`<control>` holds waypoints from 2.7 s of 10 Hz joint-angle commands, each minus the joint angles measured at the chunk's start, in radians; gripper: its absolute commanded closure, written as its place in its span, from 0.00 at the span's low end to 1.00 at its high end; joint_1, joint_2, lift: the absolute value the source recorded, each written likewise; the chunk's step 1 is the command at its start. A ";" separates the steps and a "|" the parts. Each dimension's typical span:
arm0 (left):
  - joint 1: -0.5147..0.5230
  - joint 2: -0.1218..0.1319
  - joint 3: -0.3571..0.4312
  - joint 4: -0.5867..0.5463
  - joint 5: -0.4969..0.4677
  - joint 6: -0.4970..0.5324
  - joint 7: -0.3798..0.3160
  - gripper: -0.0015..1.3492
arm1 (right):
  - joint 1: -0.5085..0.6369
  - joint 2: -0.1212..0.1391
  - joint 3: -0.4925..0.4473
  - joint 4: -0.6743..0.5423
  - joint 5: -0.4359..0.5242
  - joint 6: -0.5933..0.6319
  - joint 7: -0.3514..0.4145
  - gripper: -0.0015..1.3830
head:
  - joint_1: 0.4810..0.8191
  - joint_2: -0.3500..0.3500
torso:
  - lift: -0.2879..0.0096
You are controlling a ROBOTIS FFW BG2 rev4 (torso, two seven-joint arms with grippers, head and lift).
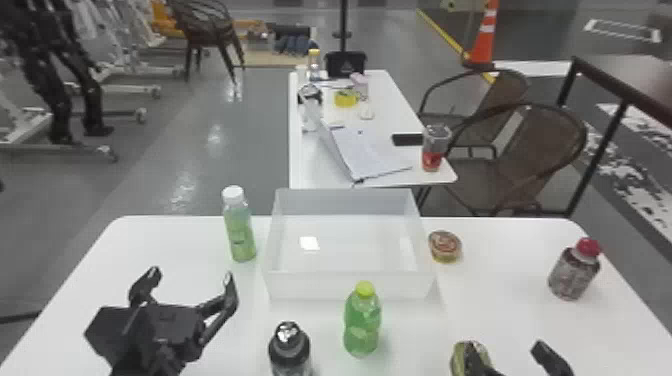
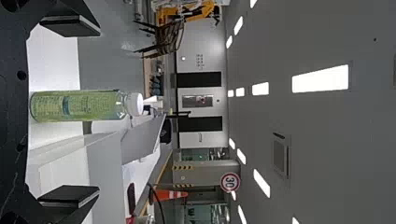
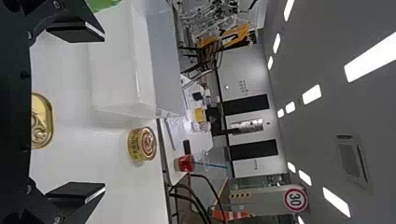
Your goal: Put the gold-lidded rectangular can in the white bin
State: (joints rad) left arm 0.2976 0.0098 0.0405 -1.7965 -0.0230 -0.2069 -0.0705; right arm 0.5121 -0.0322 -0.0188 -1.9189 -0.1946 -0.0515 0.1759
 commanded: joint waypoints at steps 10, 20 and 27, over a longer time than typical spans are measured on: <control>0.005 -0.008 0.005 0.008 0.000 0.000 0.000 0.08 | 0.097 -0.069 -0.050 0.038 0.049 0.062 0.099 0.12 | 0.20 0.50 | 0.63; -0.012 -0.012 0.033 0.039 -0.006 -0.039 -0.046 0.09 | -0.049 -0.098 -0.069 0.130 0.104 0.182 0.224 0.12 | 0.20 0.50 | 0.63; -0.034 -0.012 0.030 0.077 0.003 -0.072 -0.069 0.09 | -0.239 -0.115 -0.049 0.316 0.173 0.193 0.340 0.12 | 0.20 0.50 | 0.63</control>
State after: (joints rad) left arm 0.2644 0.0000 0.0707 -1.7206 -0.0212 -0.2788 -0.1395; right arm 0.2882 -0.1454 -0.0753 -1.6241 -0.0256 0.1466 0.5163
